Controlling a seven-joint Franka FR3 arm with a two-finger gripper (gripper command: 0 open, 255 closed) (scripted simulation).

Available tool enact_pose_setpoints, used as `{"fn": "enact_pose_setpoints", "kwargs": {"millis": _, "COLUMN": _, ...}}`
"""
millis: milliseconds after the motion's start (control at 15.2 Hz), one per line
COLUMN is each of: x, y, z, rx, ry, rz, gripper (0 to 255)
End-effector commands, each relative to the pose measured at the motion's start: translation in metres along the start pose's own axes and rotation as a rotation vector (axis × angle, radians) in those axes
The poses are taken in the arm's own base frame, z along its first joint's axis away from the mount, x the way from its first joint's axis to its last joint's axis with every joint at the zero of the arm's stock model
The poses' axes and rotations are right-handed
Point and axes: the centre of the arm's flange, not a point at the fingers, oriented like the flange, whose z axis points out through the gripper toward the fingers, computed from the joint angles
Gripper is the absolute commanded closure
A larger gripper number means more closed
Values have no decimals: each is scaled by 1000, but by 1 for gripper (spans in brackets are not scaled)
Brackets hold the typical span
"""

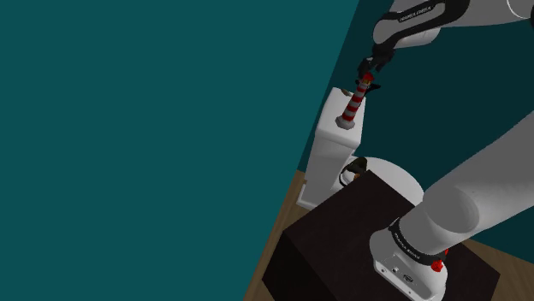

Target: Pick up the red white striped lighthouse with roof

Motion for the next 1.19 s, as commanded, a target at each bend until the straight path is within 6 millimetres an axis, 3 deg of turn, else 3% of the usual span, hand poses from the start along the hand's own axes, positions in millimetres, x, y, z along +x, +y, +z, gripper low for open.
{"fn": "enact_pose_setpoints", "kwargs": {"millis": 0, "x": 9, "y": 19, "z": 11, "rx": -23, "ry": 10, "rz": 10, "gripper": 0}}
{"fn": "enact_pose_setpoints", "kwargs": {"millis": 198, "x": 19, "y": 38, "z": 23, "rx": -46, "ry": 20, "rz": 22, "gripper": 0}}
{"fn": "enact_pose_setpoints", "kwargs": {"millis": 660, "x": 10, "y": 27, "z": 61, "rx": -46, "ry": 20, "rz": 22, "gripper": 0}}
{"fn": "enact_pose_setpoints", "kwargs": {"millis": 792, "x": 10, "y": 27, "z": 61, "rx": -46, "ry": 20, "rz": 22, "gripper": 0}}
{"fn": "enact_pose_setpoints", "kwargs": {"millis": 858, "x": 9, "y": 27, "z": 61, "rx": -46, "ry": 20, "rz": 22, "gripper": 255}}
{"fn": "enact_pose_setpoints", "kwargs": {"millis": 1122, "x": 10, "y": 27, "z": 61, "rx": -46, "ry": 20, "rz": 22, "gripper": 255}}
